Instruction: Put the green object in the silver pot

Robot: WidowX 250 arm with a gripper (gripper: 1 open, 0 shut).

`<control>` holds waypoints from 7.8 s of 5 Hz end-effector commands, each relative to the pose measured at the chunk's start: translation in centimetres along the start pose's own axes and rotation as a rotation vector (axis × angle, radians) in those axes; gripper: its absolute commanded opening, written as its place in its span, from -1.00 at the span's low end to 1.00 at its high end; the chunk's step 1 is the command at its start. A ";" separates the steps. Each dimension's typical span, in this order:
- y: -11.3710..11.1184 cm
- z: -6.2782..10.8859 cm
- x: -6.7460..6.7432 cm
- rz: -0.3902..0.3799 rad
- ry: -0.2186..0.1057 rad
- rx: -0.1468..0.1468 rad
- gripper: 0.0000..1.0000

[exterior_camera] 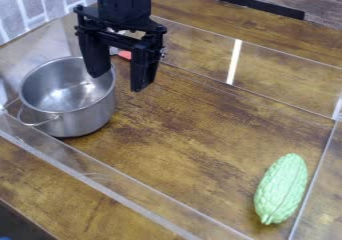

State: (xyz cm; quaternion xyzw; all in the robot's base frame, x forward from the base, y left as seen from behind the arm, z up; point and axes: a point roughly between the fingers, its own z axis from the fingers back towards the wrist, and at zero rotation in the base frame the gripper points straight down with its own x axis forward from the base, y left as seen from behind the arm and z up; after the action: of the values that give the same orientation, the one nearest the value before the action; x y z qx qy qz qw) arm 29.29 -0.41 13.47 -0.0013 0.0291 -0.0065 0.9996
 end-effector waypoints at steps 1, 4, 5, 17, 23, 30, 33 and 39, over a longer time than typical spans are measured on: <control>-0.5 -0.7 -0.7 -0.012 0.031 0.001 1.00; -8.9 -2.2 0.0 -0.206 0.057 0.010 1.00; -13.7 -2.9 0.6 -0.250 0.045 0.014 1.00; -14.8 -7.2 1.3 -0.162 0.092 -0.041 -1.00; -15.1 -4.6 1.1 -0.081 0.054 -0.070 -1.00; -12.2 -1.2 3.3 0.092 -0.099 -0.139 1.00; -14.1 -6.2 3.6 0.001 -0.110 -0.150 1.00; -15.7 -6.7 3.6 -0.058 -0.117 -0.157 -1.00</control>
State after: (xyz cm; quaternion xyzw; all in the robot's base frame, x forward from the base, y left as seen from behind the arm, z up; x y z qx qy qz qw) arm 31.61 -15.27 3.11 -0.0628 0.0187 -0.0231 0.9976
